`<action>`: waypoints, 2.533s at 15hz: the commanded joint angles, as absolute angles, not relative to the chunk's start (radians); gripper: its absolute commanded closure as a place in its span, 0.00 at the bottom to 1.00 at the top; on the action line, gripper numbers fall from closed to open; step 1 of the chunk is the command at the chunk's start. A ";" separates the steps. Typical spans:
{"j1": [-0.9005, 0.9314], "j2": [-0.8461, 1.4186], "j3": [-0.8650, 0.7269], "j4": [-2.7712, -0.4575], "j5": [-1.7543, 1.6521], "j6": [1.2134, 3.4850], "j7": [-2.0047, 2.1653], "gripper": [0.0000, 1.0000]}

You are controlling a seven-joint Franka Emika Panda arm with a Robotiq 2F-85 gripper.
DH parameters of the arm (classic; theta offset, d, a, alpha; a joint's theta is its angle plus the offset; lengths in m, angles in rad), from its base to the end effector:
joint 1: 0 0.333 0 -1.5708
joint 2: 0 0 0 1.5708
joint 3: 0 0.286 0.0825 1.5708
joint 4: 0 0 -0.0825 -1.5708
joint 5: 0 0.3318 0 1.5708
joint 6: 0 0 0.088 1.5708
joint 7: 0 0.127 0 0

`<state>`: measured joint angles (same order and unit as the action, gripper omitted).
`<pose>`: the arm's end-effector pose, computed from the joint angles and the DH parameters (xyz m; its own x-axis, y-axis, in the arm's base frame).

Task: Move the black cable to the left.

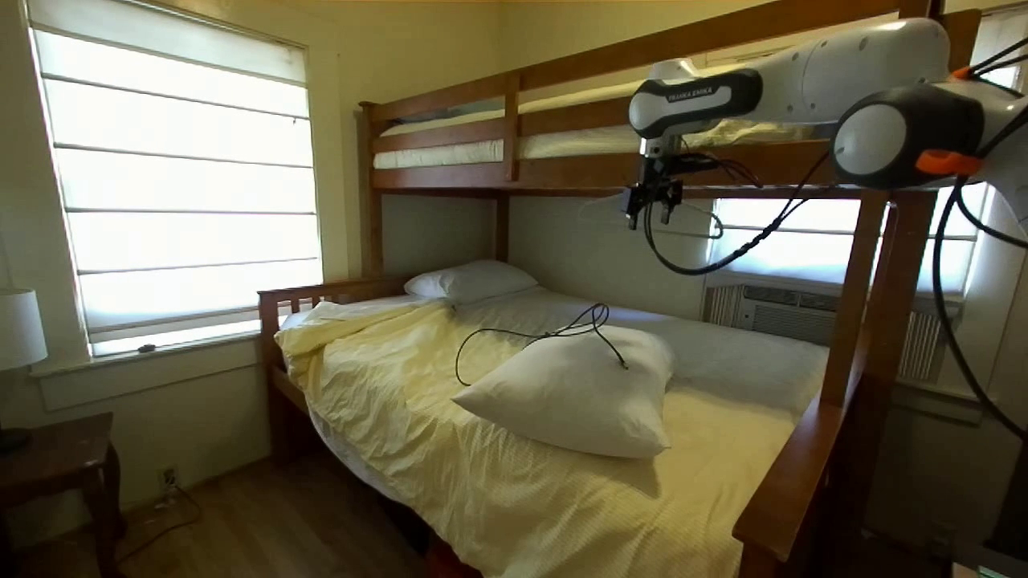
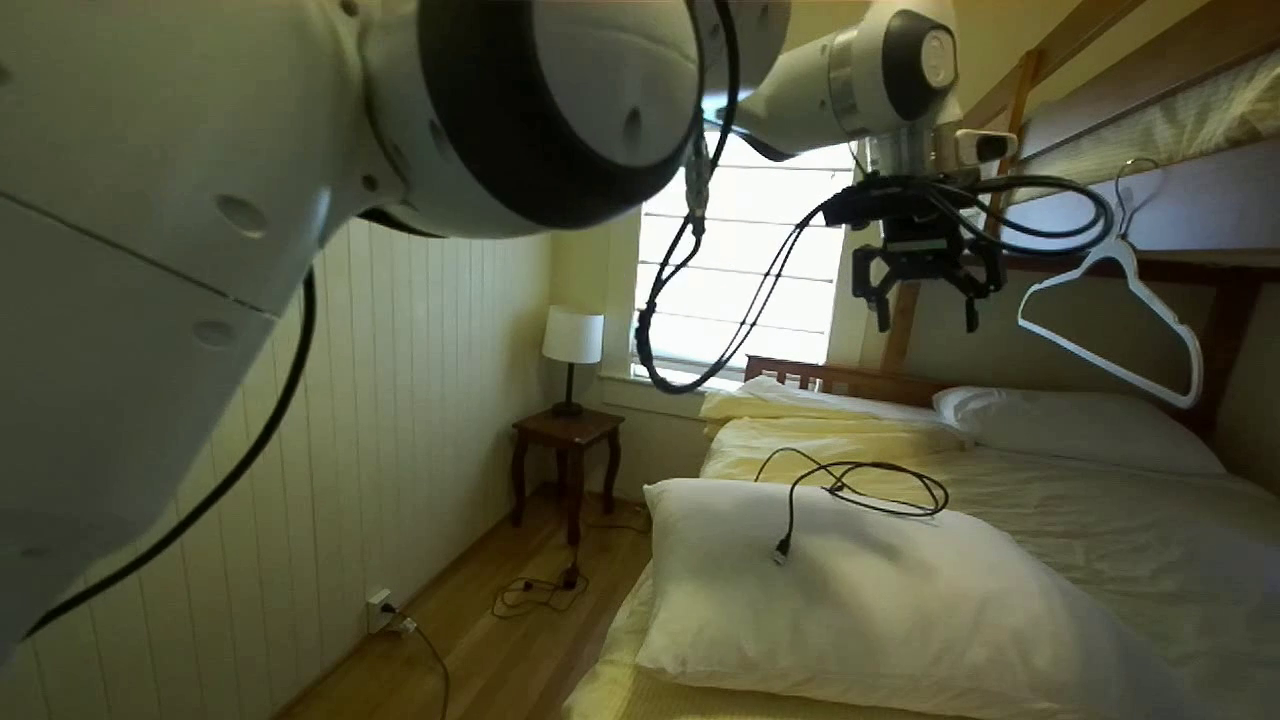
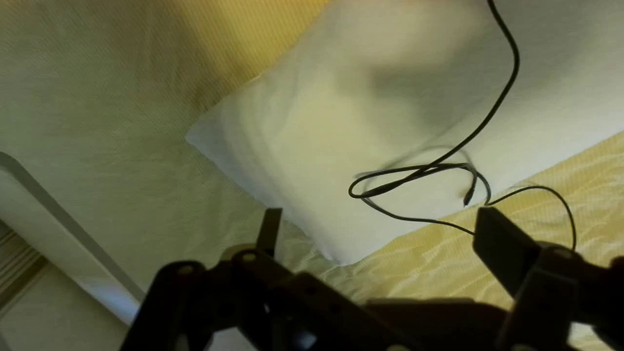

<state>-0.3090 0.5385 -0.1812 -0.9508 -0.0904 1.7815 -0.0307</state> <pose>0.5955 -0.2865 0.5543 0.8881 -0.3604 0.2854 -0.4210 -0.8868 0.1904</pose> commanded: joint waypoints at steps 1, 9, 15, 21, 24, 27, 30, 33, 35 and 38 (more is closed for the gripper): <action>-0.374 0.701 -0.163 -0.713 -0.047 1.606 -0.172 0.00; -0.363 0.708 -0.181 -0.733 -0.071 1.555 -0.125 0.00; -0.389 0.786 -0.141 -0.661 -0.068 1.715 -0.438 0.00; -0.404 0.883 -0.104 -0.559 -0.085 1.694 -0.613 0.00; -0.397 0.850 -0.115 -0.631 -0.072 1.734 -0.589 0.00; -0.399 0.878 -0.110 -0.602 -0.059 1.808 -0.562 0.00; -0.406 0.927 -0.087 -0.577 -0.017 1.982 -0.483 0.00; -0.410 0.989 -0.055 -0.556 0.024 2.149 -0.426 0.00; -0.407 1.032 -0.038 -0.540 0.046 2.216 -0.384 0.00; -0.401 1.074 -0.026 -0.531 0.046 2.250 -0.347 0.00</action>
